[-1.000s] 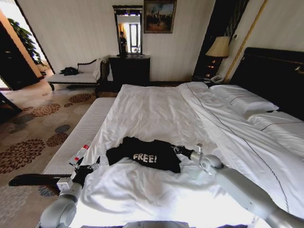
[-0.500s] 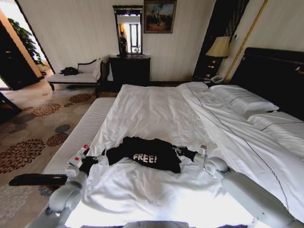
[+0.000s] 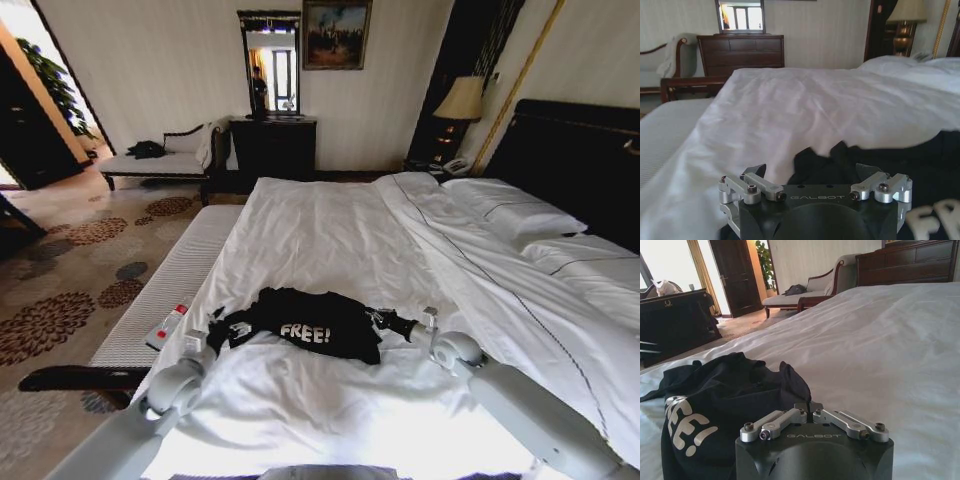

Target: Fold the clothes on the bed.

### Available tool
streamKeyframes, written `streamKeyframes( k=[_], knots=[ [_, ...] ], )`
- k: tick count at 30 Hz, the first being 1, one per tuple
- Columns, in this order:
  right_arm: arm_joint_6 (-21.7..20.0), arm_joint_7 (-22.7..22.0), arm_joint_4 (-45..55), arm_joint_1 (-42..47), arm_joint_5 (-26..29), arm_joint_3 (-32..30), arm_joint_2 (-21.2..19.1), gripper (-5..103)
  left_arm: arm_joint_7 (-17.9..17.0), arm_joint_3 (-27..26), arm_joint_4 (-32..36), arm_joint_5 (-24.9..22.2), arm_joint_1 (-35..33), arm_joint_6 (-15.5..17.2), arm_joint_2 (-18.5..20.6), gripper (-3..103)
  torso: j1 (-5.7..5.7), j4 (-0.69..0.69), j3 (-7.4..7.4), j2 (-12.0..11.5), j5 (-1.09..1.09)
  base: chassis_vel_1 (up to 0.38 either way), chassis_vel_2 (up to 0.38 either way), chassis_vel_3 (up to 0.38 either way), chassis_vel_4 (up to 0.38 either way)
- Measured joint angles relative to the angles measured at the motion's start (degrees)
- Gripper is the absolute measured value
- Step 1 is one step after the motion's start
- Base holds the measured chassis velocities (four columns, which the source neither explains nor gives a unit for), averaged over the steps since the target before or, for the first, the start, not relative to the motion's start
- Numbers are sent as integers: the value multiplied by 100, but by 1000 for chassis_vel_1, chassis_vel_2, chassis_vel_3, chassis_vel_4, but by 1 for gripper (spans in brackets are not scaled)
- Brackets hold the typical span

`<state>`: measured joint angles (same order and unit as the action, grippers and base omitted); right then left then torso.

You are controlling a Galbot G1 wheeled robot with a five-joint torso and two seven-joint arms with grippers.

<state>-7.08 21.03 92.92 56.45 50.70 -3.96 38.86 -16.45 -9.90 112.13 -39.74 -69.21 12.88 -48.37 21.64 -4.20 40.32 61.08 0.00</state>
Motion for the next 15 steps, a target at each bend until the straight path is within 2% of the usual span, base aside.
streamKeyframes(
  k=[7, 15],
  knots=[
    [-12, -17, 45, 53, 0, -9, 8, 1, -210, 503, -478, -324, 734, 89, -408, 100, 0, 0, 0, 0, 0, 0, 0, 0, 0],
    [-12, -24, 37, 77, -3, -31, 21, 1, -262, 735, -918, -522, 1029, 171, -676, 100, 0, 1, 0, 0, 1, 0, 0, 0, 0]
  ],
)
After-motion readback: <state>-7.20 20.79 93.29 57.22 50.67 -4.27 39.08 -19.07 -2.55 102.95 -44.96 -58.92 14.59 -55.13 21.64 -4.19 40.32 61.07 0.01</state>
